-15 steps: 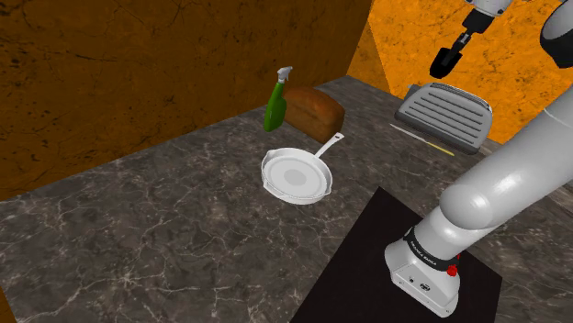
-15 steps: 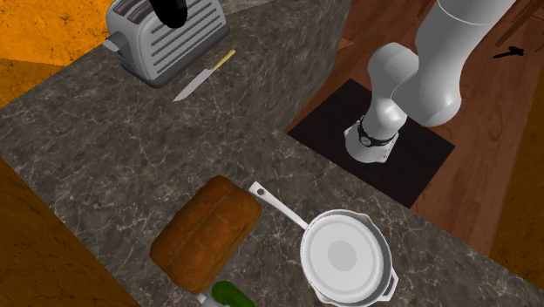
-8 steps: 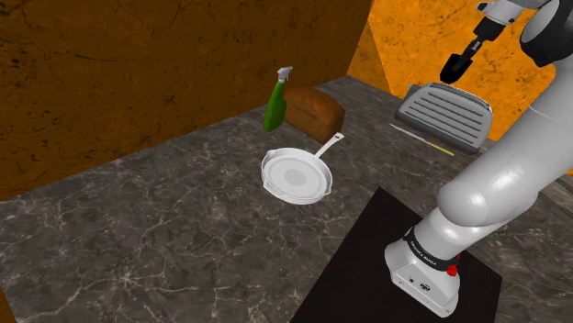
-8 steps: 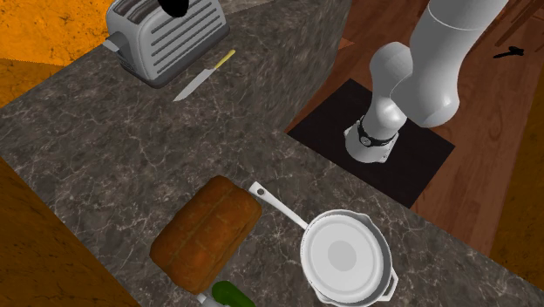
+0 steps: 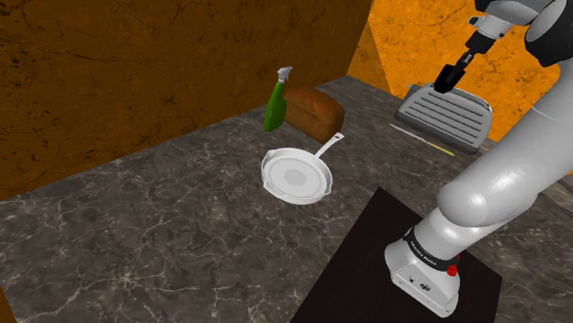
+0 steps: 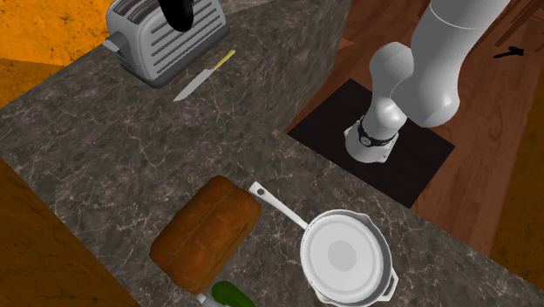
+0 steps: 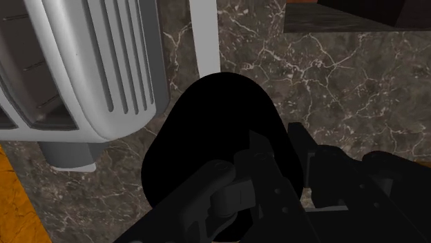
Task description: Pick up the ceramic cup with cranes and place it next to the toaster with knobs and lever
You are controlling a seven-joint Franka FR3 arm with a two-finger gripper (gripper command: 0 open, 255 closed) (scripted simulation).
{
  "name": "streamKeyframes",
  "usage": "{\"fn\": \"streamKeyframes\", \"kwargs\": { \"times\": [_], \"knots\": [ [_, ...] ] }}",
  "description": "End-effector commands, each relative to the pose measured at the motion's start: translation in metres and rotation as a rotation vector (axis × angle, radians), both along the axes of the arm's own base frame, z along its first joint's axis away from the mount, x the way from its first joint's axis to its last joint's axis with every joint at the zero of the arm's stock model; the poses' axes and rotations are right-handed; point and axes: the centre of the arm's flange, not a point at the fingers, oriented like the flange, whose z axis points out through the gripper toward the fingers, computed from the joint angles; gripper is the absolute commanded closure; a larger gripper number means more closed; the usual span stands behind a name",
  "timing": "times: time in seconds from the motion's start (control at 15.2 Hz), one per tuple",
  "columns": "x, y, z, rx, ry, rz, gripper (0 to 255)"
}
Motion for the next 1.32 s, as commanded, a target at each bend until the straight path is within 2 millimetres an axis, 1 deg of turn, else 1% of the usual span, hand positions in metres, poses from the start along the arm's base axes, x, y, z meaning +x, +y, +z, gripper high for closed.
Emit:
{"fn": "streamKeyframes", "kwargs": {
  "times": [0.0,1.25],
  "knots": [
    [0.0,0.001,-0.009,-0.001,-0.001,0.0,255],
    [0.0,0.001,-0.11,-0.001,-0.001,0.0,255]
  ]
}}
